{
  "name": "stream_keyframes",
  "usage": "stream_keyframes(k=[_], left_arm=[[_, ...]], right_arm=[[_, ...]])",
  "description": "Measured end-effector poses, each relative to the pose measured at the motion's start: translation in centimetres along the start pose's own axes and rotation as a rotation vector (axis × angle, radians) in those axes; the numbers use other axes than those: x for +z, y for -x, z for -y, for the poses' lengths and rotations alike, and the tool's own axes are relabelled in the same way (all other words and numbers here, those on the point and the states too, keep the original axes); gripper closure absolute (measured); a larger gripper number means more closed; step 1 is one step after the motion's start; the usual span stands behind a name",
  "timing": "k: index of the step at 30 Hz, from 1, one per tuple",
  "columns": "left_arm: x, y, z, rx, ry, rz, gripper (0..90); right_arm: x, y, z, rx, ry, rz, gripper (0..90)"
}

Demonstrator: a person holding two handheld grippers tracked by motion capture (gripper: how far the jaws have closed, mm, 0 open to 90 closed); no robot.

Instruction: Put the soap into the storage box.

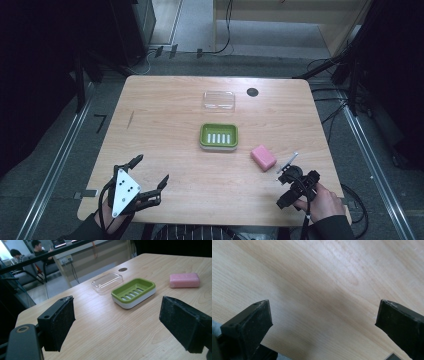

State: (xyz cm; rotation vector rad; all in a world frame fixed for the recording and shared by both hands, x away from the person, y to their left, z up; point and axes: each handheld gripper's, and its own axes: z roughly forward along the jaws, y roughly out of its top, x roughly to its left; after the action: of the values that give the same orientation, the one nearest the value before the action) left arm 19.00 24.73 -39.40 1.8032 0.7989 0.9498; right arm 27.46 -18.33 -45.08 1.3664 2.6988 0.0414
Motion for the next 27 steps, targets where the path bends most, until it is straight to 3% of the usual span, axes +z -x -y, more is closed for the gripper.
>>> stream_keyframes(k=[16,19,27], left_arm=[[0.0,0.1,0.0,0.003,-0.001,0.001,13.3],[-0.1,-0.1,0.1,-0.011,0.004,-0.007,13.3],[0.0,-0.1,0.0,-0.008,-0.001,-0.004,13.3]], right_arm=[[-0.3,0.5,-1.9,-0.01,0.023,0.008,0.1],[-0.3,0.6,-2.4,-0.017,0.031,0.012,0.2],[-0.1,0.4,-4.1,-0.04,0.008,0.008,0.2]])
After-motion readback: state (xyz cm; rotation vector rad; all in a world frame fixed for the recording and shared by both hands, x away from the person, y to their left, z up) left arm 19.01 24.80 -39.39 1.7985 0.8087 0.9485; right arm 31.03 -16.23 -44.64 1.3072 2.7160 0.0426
